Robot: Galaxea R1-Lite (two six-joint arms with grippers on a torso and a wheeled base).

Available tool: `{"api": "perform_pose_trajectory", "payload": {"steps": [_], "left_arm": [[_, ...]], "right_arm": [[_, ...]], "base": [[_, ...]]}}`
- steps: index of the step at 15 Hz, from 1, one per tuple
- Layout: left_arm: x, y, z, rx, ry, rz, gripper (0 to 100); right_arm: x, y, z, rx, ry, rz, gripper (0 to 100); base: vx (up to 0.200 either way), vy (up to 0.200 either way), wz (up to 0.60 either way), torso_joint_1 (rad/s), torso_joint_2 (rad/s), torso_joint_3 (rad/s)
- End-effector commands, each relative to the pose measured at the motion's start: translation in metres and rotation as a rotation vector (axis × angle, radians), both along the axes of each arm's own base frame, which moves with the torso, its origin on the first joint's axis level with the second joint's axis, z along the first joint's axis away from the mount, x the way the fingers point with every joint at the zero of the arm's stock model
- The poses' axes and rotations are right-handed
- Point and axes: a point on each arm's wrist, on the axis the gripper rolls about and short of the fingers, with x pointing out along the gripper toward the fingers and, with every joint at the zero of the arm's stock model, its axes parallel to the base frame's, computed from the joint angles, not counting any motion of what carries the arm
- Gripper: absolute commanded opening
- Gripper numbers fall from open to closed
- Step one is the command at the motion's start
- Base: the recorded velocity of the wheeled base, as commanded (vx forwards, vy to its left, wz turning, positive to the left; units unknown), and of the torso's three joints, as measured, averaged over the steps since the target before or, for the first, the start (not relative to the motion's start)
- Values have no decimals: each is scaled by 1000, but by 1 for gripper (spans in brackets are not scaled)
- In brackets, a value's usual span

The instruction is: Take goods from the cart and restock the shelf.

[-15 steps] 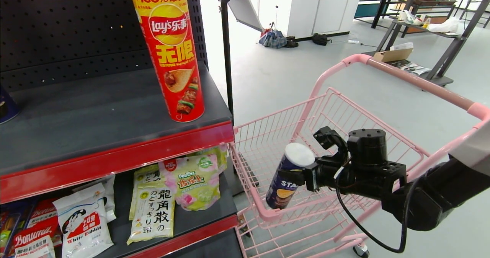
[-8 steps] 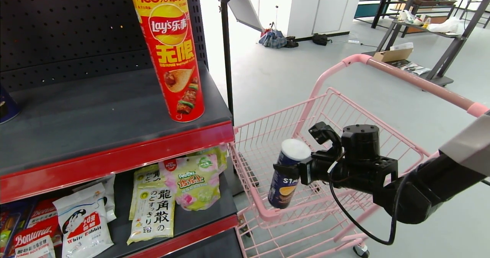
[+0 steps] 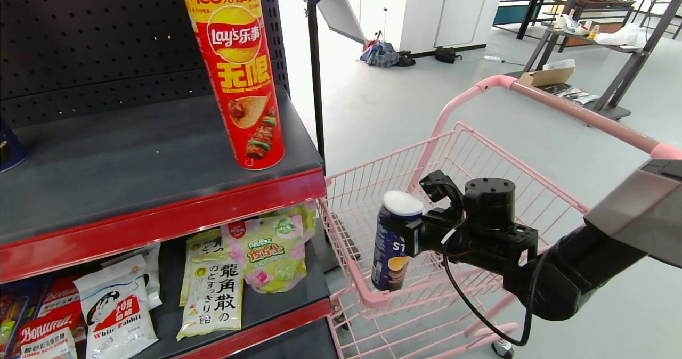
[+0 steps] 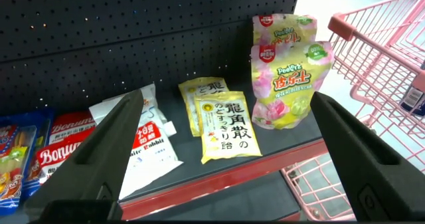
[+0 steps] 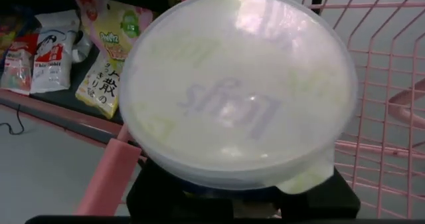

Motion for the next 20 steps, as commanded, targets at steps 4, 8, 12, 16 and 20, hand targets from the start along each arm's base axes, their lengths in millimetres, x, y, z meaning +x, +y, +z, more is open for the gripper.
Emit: {"api": "perform_pose_trajectory", "payload": {"steps": [4, 8, 12, 16, 20], "left_arm": [[0, 0, 0, 0, 0, 1, 100], [0, 0, 0, 0, 0, -1, 100], [0, 0, 0, 0, 0, -1, 100], [0, 0, 0, 0, 0, -1, 100], [0, 0, 0, 0, 0, -1, 100]], "right_arm": [[-7, -1, 27, 32, -58, 4, 0], [-41, -23, 129, 119, -244, -6, 0], [-110, -80, 225, 34, -330, -110, 0], [-209, -138, 216, -143, -252, -323, 0], [-275, -165, 166, -229, -226, -512, 0]], "base": [[0, 0, 0, 0, 0, 0], [0, 0, 0, 0, 0, 0], [0, 0, 0, 0, 0, 0], [0, 0, 0, 0, 0, 0], [0, 0, 0, 0, 0, 0]]}}
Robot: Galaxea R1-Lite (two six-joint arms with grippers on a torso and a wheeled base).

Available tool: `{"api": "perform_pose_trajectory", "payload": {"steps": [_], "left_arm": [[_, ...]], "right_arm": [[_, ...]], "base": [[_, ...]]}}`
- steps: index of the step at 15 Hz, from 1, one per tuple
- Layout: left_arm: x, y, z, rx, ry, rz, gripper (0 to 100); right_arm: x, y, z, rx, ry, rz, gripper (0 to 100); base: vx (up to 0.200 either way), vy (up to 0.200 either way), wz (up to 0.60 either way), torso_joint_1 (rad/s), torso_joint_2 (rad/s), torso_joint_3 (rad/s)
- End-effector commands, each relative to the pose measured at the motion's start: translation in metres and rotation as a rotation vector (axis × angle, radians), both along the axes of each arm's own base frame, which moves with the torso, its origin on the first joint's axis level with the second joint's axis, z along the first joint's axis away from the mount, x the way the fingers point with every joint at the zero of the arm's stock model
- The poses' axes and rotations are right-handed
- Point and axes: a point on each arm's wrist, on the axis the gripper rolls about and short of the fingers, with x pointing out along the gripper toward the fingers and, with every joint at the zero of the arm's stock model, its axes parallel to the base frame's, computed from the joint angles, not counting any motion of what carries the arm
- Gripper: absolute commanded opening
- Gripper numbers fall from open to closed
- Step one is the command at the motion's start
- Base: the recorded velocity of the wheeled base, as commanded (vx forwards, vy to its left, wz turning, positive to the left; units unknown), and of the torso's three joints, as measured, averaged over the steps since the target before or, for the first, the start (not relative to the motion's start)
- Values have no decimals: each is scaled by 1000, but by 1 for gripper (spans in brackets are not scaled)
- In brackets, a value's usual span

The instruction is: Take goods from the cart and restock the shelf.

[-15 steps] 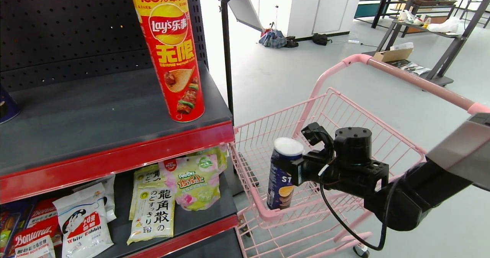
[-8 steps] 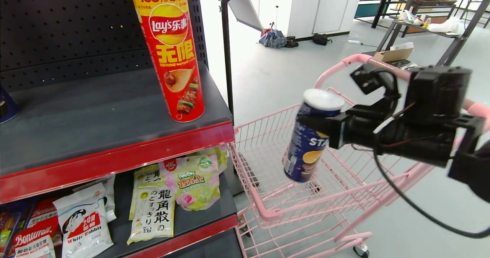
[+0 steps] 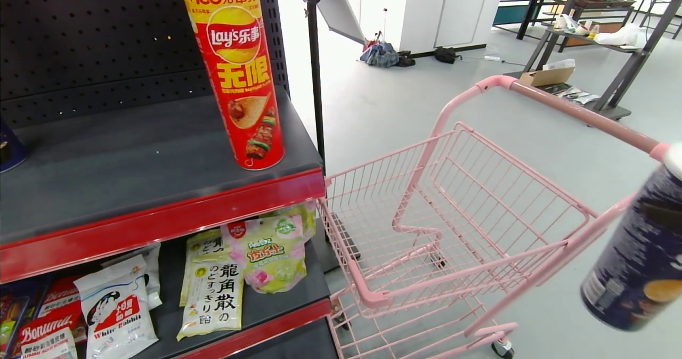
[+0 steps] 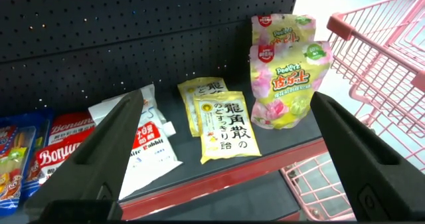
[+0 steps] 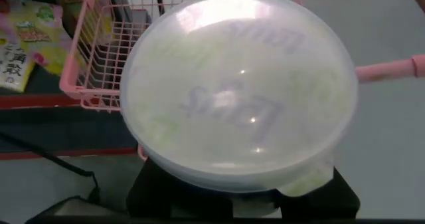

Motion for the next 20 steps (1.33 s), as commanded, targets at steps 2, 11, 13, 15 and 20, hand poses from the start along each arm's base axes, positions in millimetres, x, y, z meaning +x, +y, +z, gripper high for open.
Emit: {"api": "perform_pose_trajectory", "payload": {"steps": [2, 11, 13, 15, 20], "left_arm": [[0, 0, 0, 0, 0, 0, 100], [0, 0, 0, 0, 0, 0, 100], [0, 0, 0, 0, 0, 0, 100], [0, 0, 0, 0, 0, 0, 100], [0, 0, 0, 0, 0, 0, 100]], "right_arm": [[-58, -17, -30, -47, -81, -145, 0], [-59, -17, -32, -52, -78, -144, 0], [-58, -17, -31, -53, -78, -140, 0], [-57, -17, -32, -61, -75, -135, 0], [-53, -17, -32, -65, -62, -132, 0]], "base": [[0, 0, 0, 0, 0, 0], [0, 0, 0, 69, -228, -161], [0, 0, 0, 195, -547, -366], [0, 0, 0, 210, -588, -376], [0, 0, 0, 210, -533, -333]]}}
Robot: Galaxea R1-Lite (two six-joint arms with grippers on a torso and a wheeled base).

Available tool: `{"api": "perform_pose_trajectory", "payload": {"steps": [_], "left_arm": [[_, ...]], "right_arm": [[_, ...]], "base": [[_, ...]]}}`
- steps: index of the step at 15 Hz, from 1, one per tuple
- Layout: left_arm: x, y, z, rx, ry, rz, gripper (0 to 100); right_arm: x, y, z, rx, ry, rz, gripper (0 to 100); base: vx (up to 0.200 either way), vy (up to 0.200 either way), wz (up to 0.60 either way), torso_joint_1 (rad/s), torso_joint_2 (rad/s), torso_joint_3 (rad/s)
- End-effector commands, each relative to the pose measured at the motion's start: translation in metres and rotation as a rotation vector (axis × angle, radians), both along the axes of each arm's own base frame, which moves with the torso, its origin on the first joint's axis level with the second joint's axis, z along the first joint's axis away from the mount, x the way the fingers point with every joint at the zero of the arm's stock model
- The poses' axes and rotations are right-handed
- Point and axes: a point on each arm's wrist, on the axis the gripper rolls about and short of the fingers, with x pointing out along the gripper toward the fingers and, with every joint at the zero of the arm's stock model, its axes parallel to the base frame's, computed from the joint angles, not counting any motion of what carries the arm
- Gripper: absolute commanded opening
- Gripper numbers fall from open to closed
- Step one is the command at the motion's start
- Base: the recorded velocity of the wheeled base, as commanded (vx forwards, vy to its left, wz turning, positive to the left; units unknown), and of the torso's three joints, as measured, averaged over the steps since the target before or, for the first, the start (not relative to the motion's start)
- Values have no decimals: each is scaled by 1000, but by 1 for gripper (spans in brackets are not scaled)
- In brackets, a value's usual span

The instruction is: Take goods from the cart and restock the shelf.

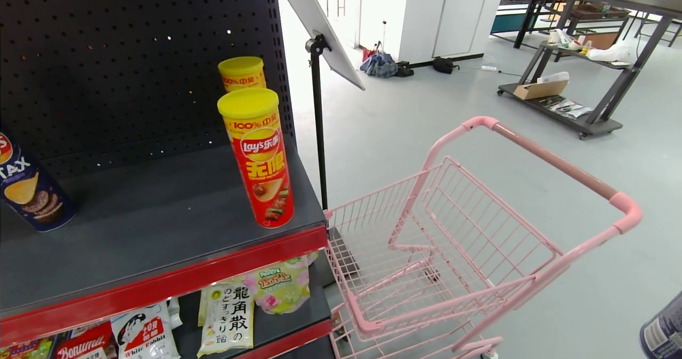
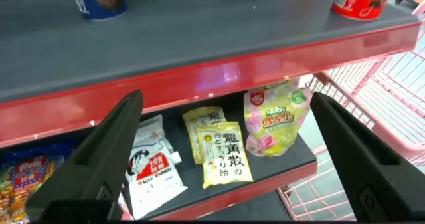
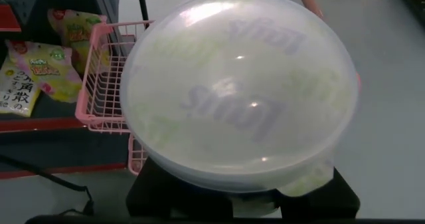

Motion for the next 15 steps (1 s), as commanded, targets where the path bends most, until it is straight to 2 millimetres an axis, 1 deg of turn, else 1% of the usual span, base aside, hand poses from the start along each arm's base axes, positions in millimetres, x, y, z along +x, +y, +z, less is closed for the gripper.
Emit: {"api": "perform_pose_trajectory", "payload": {"steps": [1, 11, 15], "left_arm": [[0, 0, 0, 0, 1, 0, 100], [0, 0, 0, 0, 1, -1, 100], [0, 0, 0, 1, 2, -1, 100]], "right_arm": [[3, 0, 0, -4, 12, 2, 0], [13, 1, 1, -26, 29, 2, 0], [13, 1, 0, -32, 24, 1, 0]], "base": [[0, 0, 0, 163, -388, -246], [0, 0, 0, 158, -374, -219], [0, 0, 600, 35, -69, -36]]}}
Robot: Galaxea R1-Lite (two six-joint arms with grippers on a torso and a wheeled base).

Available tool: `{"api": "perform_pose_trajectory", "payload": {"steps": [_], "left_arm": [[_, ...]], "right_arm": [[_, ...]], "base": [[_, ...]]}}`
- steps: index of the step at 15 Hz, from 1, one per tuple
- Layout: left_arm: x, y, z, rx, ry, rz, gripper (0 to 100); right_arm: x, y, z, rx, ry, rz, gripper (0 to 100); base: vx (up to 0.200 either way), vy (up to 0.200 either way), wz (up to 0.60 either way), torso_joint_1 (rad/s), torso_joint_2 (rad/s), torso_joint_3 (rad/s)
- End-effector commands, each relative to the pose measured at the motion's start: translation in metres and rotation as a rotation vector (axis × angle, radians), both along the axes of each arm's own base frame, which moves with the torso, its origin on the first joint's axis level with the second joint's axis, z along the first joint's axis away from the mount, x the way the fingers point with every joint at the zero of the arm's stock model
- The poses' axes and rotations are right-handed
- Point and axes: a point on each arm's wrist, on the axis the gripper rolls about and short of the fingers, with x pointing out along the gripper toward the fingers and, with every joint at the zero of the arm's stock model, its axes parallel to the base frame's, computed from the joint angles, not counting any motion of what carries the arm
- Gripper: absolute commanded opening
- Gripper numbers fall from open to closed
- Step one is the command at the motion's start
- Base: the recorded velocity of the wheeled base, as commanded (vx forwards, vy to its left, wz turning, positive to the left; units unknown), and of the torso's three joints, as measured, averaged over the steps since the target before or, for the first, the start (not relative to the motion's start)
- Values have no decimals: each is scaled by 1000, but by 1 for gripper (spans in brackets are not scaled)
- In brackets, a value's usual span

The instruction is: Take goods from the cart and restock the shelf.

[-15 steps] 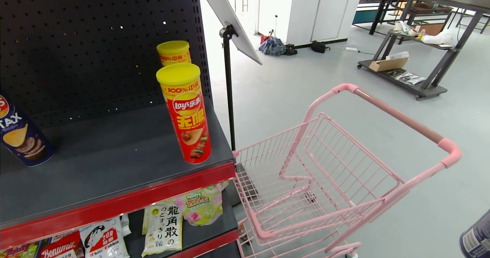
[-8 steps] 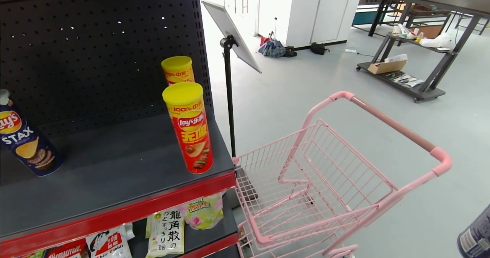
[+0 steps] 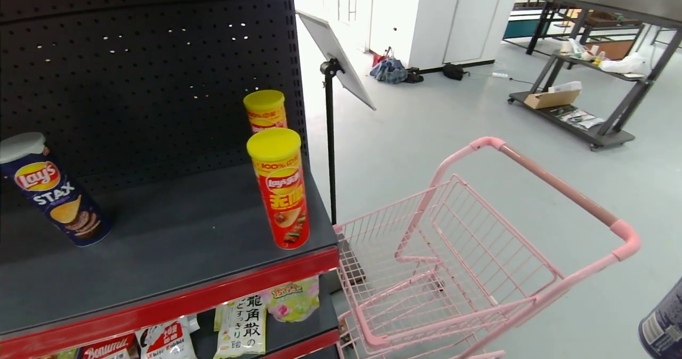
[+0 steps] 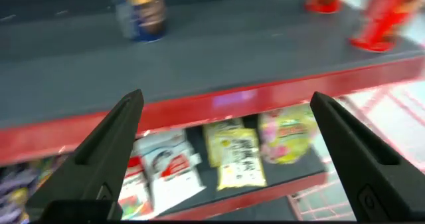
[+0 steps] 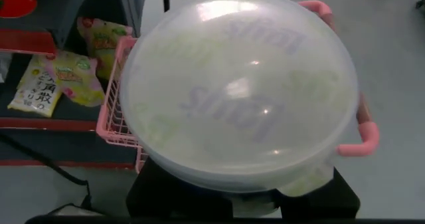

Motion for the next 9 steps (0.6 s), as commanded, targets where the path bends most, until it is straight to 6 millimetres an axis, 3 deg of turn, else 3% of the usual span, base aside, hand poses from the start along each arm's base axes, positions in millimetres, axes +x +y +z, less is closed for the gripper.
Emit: {"api": "perform_pose_trajectory", "payload": {"steps": [1, 5, 9], "left_arm": [[0, 0, 0, 0, 0, 0, 100], [0, 0, 0, -2, 0, 0, 100], [0, 0, 0, 0, 0, 0, 100]], "right_arm": [[0, 0, -3, 1, 6, 4, 0], [-3, 0, -9, -1, 13, 4, 0], [-20, -1, -25, 15, -15, 5, 0]], "base": [[0, 0, 600, 12, -7, -2], [0, 0, 600, 8, 5, -1], [0, 0, 0, 0, 0, 0]]}}
